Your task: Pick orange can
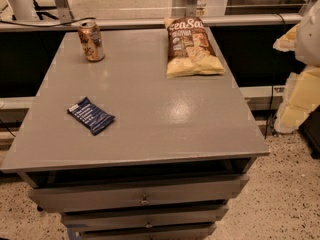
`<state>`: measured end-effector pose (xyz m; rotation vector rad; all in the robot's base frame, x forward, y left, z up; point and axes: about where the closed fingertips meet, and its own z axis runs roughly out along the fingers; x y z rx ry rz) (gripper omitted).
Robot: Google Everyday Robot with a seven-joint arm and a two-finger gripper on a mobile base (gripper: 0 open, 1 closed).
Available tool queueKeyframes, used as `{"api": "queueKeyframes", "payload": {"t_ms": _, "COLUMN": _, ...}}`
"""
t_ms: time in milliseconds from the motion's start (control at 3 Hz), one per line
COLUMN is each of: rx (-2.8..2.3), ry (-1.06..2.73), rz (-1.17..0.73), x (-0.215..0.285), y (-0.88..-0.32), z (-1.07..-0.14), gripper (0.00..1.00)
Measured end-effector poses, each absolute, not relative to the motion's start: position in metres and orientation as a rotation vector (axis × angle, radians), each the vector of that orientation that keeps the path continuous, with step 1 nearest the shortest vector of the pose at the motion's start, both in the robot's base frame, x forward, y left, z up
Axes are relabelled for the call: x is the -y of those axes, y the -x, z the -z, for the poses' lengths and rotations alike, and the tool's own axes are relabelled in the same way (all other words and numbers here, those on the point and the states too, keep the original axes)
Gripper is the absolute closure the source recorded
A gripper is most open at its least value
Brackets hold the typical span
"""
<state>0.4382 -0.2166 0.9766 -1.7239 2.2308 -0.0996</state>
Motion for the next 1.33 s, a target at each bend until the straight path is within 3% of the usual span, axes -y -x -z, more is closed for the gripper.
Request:
{"api": "queueKeyframes", "payload": {"t_ms": 667, "rx": -2.205, "ry": 1.686, "rz": 0.056, "x": 0.213, "y": -0.447, "z": -0.974, "gripper": 0.00}}
{"api": "queueKeyframes", "payload": {"t_ms": 1333, "rx": -1.984, "ry": 1.618, "rz": -0.140, "x": 0.123, "y": -0.525, "z": -0.957, "gripper": 0.00}}
